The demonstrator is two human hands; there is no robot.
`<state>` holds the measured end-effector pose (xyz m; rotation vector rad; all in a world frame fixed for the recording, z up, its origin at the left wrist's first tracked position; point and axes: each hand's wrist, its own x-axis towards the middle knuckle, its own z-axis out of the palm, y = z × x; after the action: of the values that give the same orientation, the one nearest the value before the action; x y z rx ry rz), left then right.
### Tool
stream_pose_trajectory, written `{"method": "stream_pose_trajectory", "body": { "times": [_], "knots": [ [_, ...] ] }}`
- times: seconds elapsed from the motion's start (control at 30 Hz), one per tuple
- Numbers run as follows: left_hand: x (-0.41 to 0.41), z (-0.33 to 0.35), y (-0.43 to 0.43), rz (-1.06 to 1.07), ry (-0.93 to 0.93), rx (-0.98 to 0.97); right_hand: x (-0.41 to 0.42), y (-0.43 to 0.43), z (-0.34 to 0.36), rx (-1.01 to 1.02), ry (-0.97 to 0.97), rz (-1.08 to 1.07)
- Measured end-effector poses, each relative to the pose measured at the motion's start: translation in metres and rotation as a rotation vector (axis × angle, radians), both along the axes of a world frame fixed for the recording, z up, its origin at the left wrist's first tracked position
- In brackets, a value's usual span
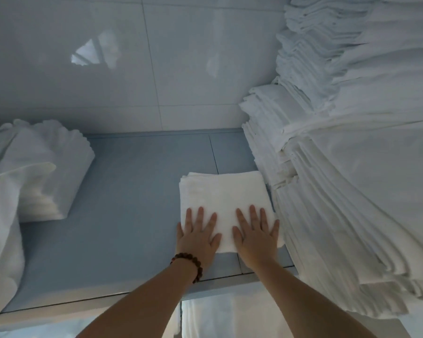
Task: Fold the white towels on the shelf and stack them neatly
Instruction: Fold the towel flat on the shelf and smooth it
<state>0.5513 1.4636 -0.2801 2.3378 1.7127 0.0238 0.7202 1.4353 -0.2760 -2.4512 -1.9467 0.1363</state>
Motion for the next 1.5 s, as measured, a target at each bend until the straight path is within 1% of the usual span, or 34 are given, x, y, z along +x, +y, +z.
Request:
{"method": "stream_pose_trajectory", "body": {
  "times": [0.33,0.53,0.7,0.83,0.93,1.07,1.23,1.37,1.5],
  "knots": [
    [0.033,-0.016,0.091,0.048,-0.031,0.036,0.038,0.099,-0.008,0.049,-0.015,0.072],
    [0.037,-0.021,0.115,0.057,-0.048,0.068,0.041,0.12,-0.011,0.11,-0.033,0.088],
    [0.032,-0.015,0.102,0.047,-0.052,0.041,0.044,0.107,-0.011,0.085,-0.007,0.084],
    [0.016,-0.007,0.084,0.014,-0.033,0.009,0.05,0.091,-0.006,-0.002,0.034,0.061],
    [0.002,0.012,0.073,-0.037,0.016,-0.034,0.049,0.074,0.008,-0.078,0.12,0.025],
    [-0.022,0.047,0.048,-0.01,0.01,-0.056,0.03,0.033,0.036,-0.033,0.195,0.043],
    [-0.056,0.084,0.001,0.054,-0.141,-0.004,-0.004,-0.009,0.071,0.024,0.313,0.024],
    [-0.088,0.099,-0.026,0.188,-0.279,0.082,-0.034,-0.029,0.089,0.094,0.426,0.031],
    [-0.11,0.108,-0.04,0.318,-0.36,0.056,-0.061,-0.029,0.099,0.123,0.513,0.055]
  ]
}}
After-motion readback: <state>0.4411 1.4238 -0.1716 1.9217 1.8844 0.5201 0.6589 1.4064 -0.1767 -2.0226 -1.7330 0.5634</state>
